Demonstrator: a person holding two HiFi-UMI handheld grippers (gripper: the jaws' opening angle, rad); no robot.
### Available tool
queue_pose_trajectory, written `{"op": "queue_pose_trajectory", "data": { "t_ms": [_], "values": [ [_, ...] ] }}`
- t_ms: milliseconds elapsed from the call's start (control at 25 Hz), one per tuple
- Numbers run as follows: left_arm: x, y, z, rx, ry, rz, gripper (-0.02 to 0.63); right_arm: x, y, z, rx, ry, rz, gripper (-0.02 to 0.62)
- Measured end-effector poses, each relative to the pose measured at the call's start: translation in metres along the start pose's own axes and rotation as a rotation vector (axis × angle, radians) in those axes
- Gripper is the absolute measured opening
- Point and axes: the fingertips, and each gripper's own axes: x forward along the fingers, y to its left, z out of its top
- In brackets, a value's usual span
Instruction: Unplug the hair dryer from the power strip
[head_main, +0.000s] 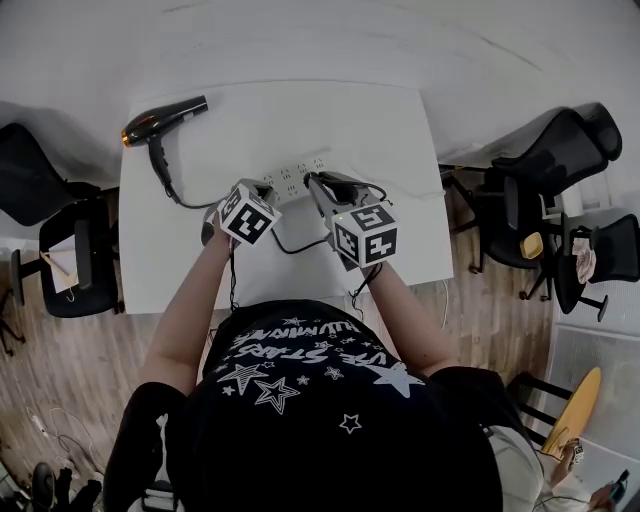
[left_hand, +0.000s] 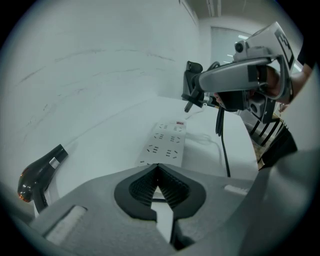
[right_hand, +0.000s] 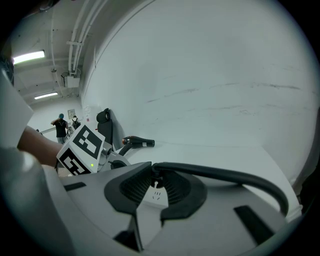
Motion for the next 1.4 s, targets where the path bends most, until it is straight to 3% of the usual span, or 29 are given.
{"op": "queue_pose_trajectory", "data": {
  "t_ms": [520,1400],
  "values": [
    [-0.039,-0.037,0.005,-0.12,-0.101,0.058,0.008,-0.041,0.015,-0.014,0.025,-0.032,0.065,0.08],
    [-0.098,-0.129,-0.024,-0.354,-0.217,0.139,0.008,-0.13,0.05,-0.077,0.055,-0.038,0.18,0.08]
  ]
}}
